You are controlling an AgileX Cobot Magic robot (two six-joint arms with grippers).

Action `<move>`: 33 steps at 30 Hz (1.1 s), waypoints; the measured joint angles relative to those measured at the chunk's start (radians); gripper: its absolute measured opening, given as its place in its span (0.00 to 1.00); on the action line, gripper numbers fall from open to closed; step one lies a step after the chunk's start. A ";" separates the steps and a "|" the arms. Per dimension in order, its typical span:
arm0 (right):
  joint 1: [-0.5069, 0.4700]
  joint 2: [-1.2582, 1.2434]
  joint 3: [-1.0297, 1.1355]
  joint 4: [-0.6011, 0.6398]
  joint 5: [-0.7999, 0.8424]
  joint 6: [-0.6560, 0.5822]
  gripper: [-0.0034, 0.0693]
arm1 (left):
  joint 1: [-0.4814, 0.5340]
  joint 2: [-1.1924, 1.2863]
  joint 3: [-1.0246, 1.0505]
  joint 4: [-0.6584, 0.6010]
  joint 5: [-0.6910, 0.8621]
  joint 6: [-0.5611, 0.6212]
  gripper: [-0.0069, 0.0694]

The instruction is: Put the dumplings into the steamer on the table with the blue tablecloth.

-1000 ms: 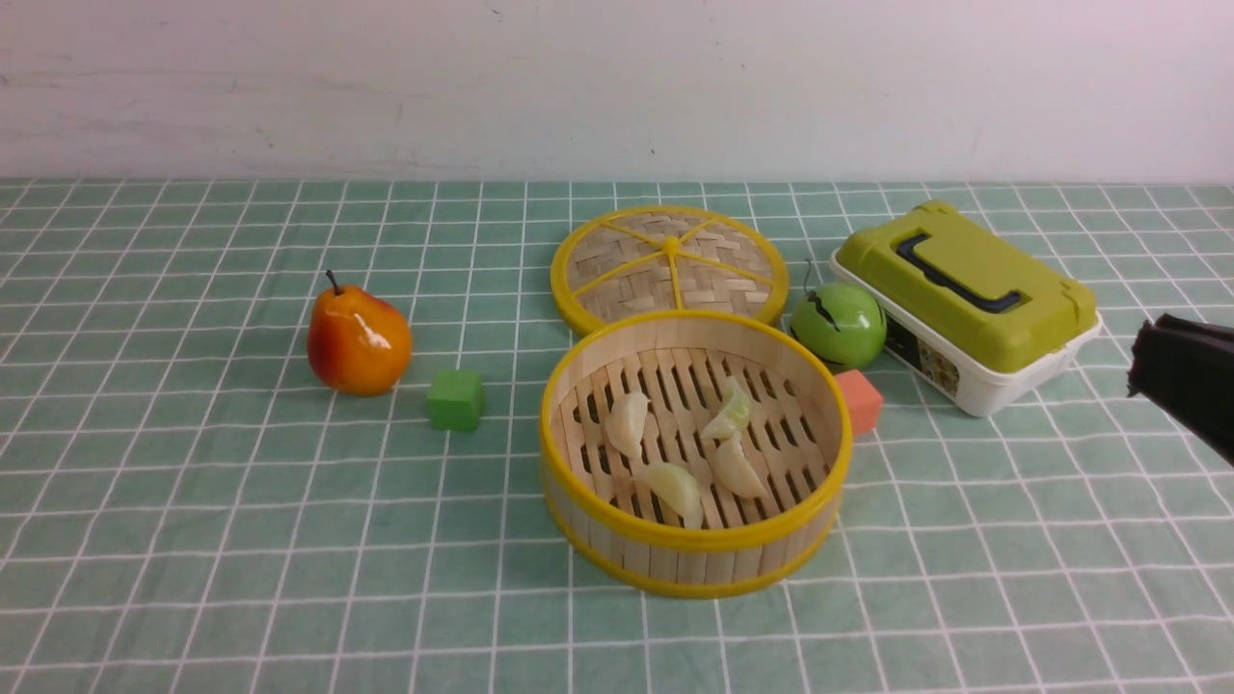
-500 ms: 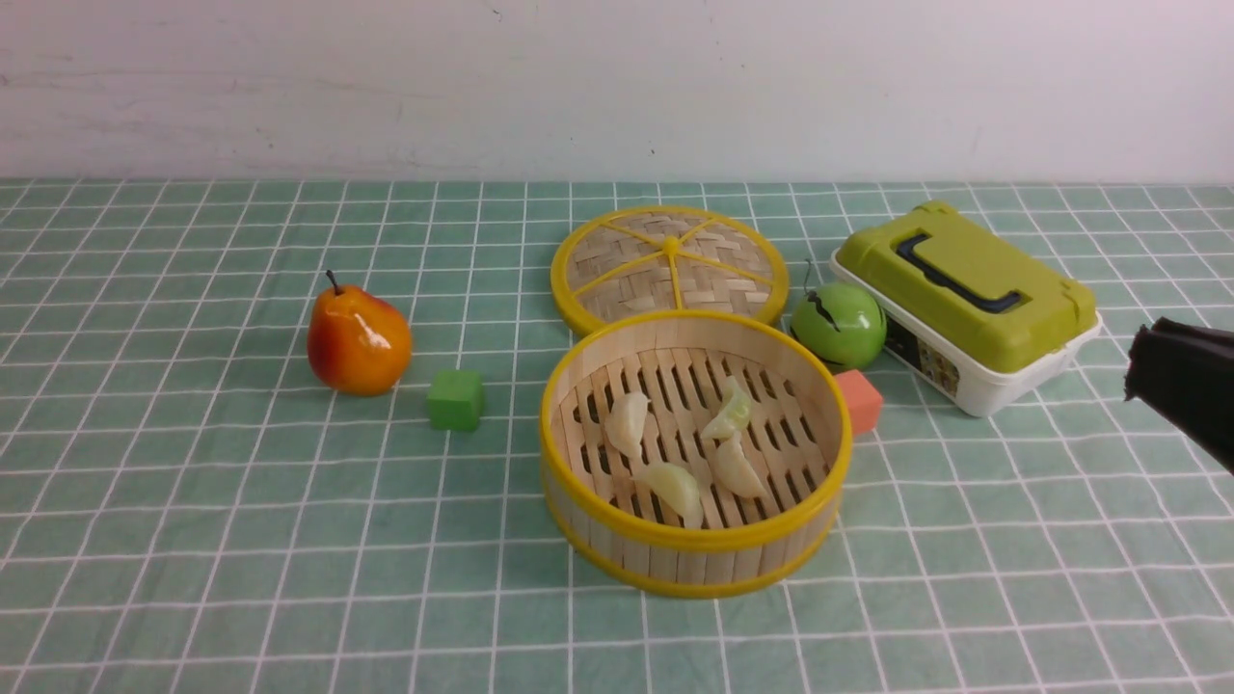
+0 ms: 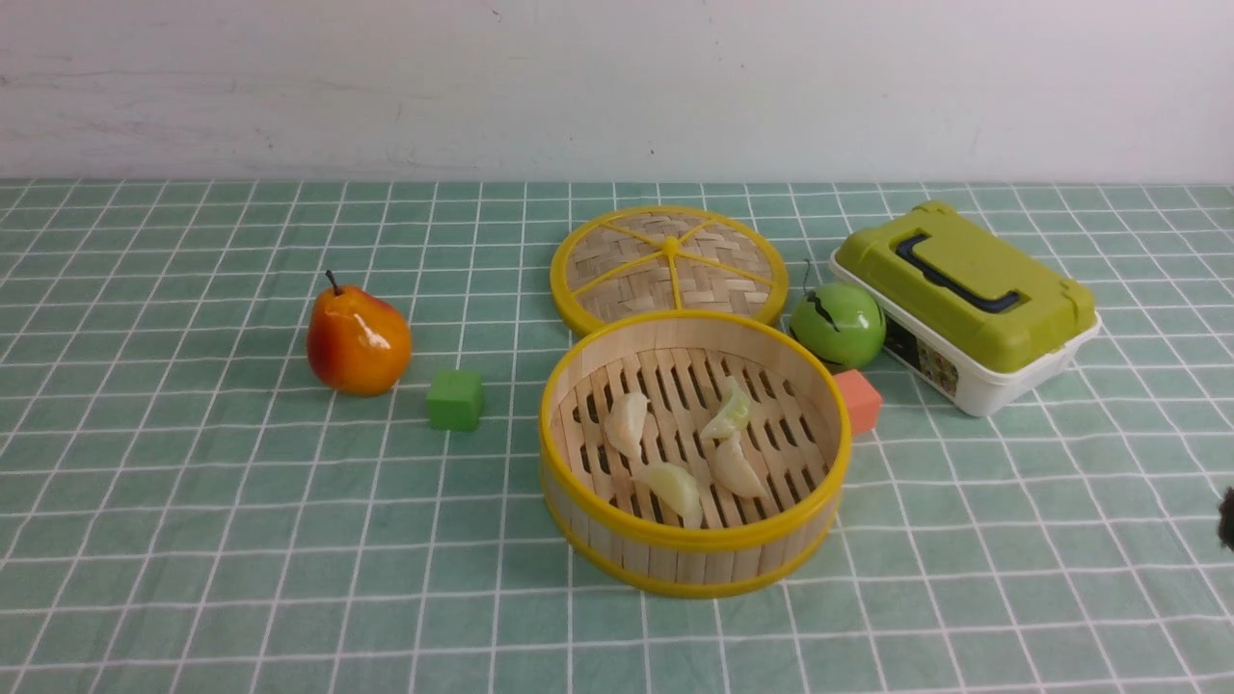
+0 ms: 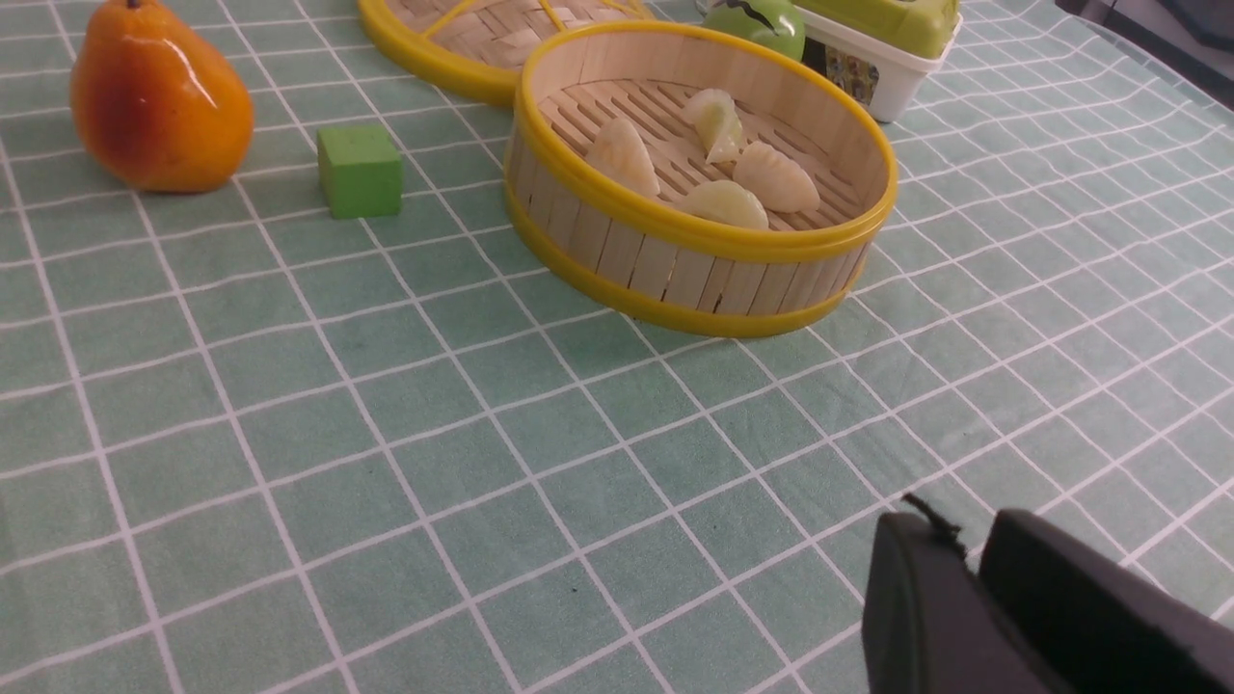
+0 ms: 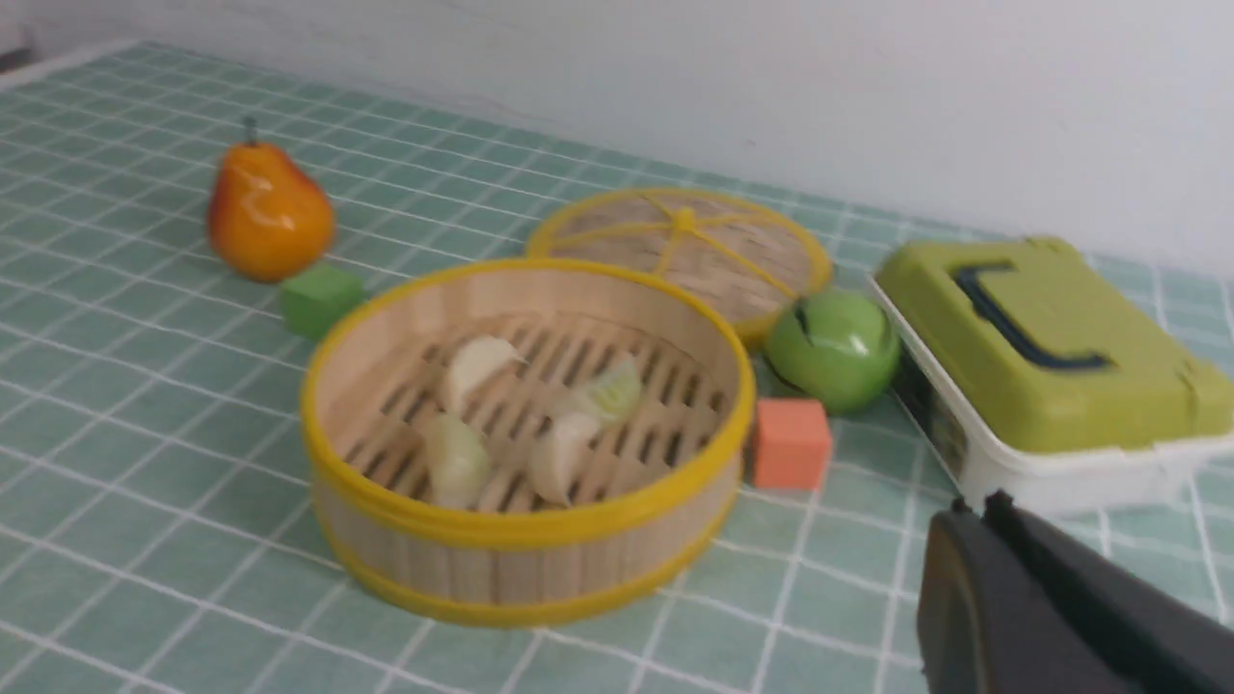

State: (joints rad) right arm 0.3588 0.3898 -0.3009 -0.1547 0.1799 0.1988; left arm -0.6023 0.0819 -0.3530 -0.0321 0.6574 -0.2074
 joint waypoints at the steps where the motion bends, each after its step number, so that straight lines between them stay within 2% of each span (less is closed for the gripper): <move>1: -0.035 -0.029 0.033 0.017 -0.008 0.000 0.02 | 0.000 0.000 0.000 0.000 0.000 0.000 0.21; 2: -0.095 -0.073 0.086 0.043 -0.018 0.000 0.02 | 0.000 0.000 0.000 0.000 0.000 0.000 0.21; 7: -0.256 -0.241 0.224 0.073 -0.017 0.000 0.02 | 0.000 0.000 0.000 0.000 0.000 0.000 0.22; 11: -0.328 -0.318 0.289 0.093 -0.006 0.000 0.02 | 0.000 0.000 0.000 0.000 0.000 0.000 0.22; 16: -0.370 -0.374 0.328 0.155 0.083 -0.028 0.02 | 0.000 0.000 0.000 0.000 0.000 0.000 0.23; 22: -0.372 -0.400 0.323 0.155 0.185 -0.071 0.02 | 0.000 0.000 0.000 0.000 0.000 0.000 0.24; 33: -0.372 -0.401 0.320 0.164 0.198 -0.078 0.02 | 0.000 0.000 0.000 0.000 0.000 0.000 0.24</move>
State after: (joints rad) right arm -0.0133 -0.0111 0.0190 0.0091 0.3775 0.1210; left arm -0.6023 0.0819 -0.3530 -0.0321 0.6574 -0.2074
